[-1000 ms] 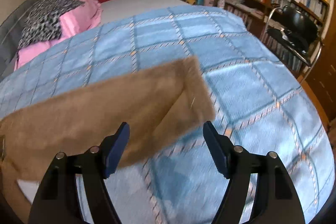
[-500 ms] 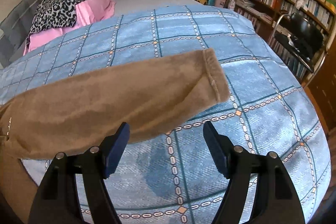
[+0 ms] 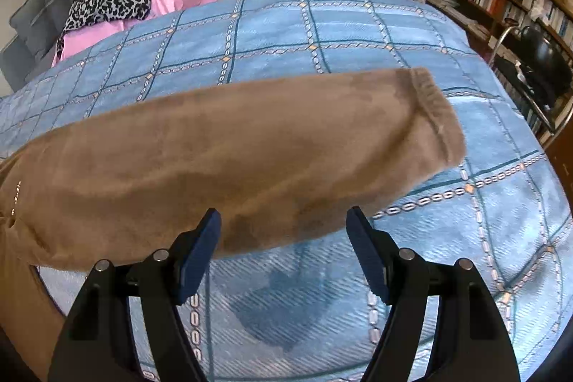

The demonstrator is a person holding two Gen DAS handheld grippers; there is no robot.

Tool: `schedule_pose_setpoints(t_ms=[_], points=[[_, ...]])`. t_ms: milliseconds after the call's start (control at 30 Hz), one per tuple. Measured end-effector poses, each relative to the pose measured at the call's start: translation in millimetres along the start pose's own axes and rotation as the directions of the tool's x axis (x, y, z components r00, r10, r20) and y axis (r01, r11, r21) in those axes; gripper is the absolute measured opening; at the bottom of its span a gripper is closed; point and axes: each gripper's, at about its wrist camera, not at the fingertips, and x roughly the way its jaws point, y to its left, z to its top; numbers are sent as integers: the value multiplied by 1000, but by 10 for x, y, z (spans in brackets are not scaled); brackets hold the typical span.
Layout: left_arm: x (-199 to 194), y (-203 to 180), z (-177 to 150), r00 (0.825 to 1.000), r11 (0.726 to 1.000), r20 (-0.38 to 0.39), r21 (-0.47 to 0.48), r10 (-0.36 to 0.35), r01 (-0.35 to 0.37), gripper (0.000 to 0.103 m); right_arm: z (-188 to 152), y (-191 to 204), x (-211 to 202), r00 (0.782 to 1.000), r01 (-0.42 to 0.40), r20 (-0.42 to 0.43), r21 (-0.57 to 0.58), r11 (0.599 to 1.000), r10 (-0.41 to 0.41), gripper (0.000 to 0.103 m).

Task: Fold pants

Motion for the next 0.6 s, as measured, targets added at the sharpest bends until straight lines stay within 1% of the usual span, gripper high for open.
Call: schedule_pose_setpoints(t_ms=[133, 267, 333, 400, 433, 467, 500, 533, 567, 600], points=[[126, 10, -15, 999, 999, -27, -4, -34, 34, 101, -12, 108, 76, 1000, -1, -12, -21, 1000, 0, 72], [191, -44, -20, 997, 998, -40, 35, -60, 61, 100, -6, 196, 107, 1000, -9, -17, -30, 1000, 9, 72], [218, -58, -7, 996, 996, -42, 39, -75, 77, 94, 3, 228, 104, 1000, -12, -14, -33, 999, 12, 72], [231, -82, 0, 996, 996, -39, 47, -75, 77, 90, 17, 254, 99, 1000, -17, -9, -34, 999, 16, 72], [225, -102, -1, 997, 996, -34, 53, -74, 76, 84, 26, 258, 97, 1000, -18, -8, -34, 999, 18, 72], [205, -137, -9, 997, 995, -25, 66, -76, 78, 75, 37, 267, 97, 1000, -18, -5, -33, 999, 18, 72], [180, -161, -16, 996, 994, -18, 74, -85, 86, 69, 46, 261, 97, 1000, -19, -3, -31, 999, 18, 72], [140, -206, -29, 995, 991, -11, 82, -102, 102, 56, 56, 252, 99, 1000, -19, -2, -26, 999, 19, 72], [113, -224, -35, 995, 991, -5, 86, -98, 98, 49, 65, 241, 102, 1000, -18, -1, -21, 1000, 18, 72], [85, -249, -46, 995, 990, -4, 90, -104, 104, 44, 86, 213, 107, 1000, -17, 0, -8, 1000, 17, 72]])
